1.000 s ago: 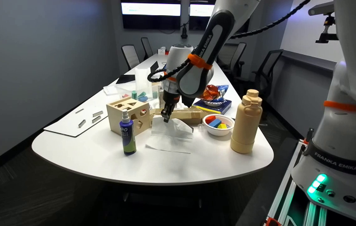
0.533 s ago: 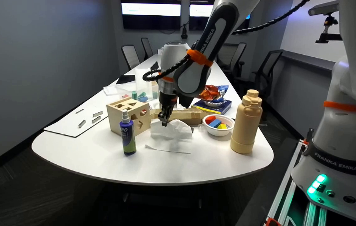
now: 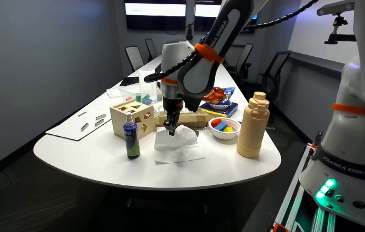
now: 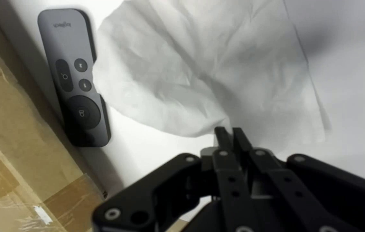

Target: Fold the tissue on the table

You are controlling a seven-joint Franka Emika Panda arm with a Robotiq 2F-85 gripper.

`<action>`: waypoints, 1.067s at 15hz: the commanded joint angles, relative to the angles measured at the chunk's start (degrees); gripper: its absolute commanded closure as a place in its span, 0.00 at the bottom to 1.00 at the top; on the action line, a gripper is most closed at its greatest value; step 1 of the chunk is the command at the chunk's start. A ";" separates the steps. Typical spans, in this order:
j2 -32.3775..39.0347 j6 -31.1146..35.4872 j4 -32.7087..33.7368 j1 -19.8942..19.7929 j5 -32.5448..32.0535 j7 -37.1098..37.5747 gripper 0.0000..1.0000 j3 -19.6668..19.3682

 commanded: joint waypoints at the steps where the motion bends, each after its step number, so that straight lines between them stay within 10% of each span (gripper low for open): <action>1: -2.53 -1.84 -1.91 -0.21 -1.84 3.18 0.98 0.90; 16: -5.06 -3.11 -6.47 9.48 -29.23 31.84 0.98 -5.56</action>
